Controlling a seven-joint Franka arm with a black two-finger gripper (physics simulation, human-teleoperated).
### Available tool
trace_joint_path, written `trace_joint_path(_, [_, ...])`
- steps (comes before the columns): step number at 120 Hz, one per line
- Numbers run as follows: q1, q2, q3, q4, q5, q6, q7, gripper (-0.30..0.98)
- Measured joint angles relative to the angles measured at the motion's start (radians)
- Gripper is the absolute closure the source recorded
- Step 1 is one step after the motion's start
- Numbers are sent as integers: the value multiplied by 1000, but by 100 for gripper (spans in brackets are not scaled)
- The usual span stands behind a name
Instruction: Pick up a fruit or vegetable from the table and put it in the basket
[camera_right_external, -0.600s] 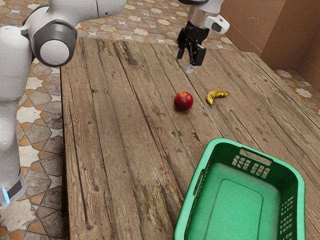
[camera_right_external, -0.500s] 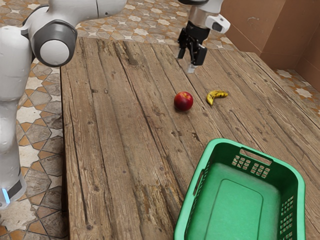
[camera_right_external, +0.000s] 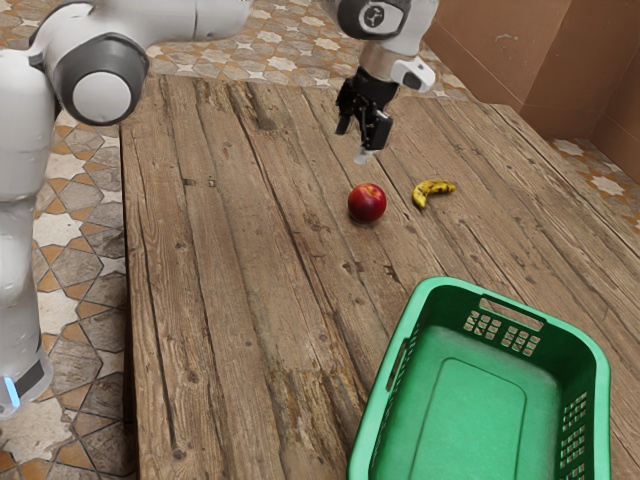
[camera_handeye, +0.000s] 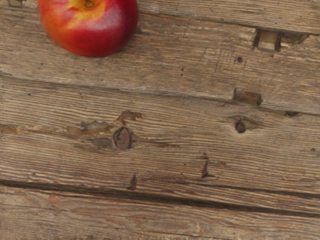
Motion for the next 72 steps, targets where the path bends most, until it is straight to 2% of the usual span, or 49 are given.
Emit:
trace_joint_path(16, [19,5,18,-22,-5,73,28,0])
trace_joint_path(41, [104,117,19,66,-7,177,75,0])
trace_joint_path(72, [133,237,9,136,-9,252,125,0])
